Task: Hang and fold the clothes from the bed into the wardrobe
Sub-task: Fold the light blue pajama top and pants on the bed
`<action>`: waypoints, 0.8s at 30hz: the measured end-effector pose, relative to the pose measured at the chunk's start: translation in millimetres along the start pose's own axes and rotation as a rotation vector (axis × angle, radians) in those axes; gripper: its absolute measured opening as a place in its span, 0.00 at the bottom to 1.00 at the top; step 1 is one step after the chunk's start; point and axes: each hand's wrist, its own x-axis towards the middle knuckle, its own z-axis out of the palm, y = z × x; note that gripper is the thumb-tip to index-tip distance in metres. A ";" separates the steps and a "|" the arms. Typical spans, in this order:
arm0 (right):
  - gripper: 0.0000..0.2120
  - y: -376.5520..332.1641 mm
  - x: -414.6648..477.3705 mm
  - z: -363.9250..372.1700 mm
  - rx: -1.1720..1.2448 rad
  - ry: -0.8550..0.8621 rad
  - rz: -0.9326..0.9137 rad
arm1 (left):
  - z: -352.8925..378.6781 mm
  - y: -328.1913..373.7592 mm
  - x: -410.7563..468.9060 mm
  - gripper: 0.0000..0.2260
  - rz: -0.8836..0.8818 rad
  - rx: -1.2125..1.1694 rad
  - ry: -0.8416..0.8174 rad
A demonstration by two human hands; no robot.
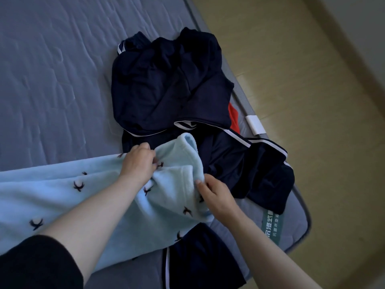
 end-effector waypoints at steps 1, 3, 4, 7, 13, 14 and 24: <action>0.15 -1.4 3.2 -2.6 -0.039 -0.005 -0.002 | 0.3 -1.1 2.1 0.07 0.022 -0.002 0.002; 0.21 -4.8 11.6 -6.6 -0.102 0.006 0.003 | 0.7 -4.5 3.5 0.05 0.067 -0.052 0.007; 0.23 -8.0 16.5 -8.2 -0.123 0.030 -0.002 | 0.7 -6.8 2.7 0.05 0.086 -0.101 0.015; 0.20 -24.9 34.8 -7.5 -0.124 0.162 -0.052 | -7.0 -17.0 -2.1 0.04 0.141 -0.284 0.071; 0.19 -57.7 74.6 -3.3 0.063 0.256 -0.043 | -34.5 -33.9 0.1 0.05 0.159 -0.423 0.126; 0.18 -59.2 75.4 -3.8 0.102 0.304 -0.077 | -37.2 -34.7 1.7 0.05 0.156 -0.438 0.136; 0.08 -21.7 50.8 6.7 0.035 0.307 0.050 | -26.1 -30.9 46.6 0.09 -0.091 -0.492 0.063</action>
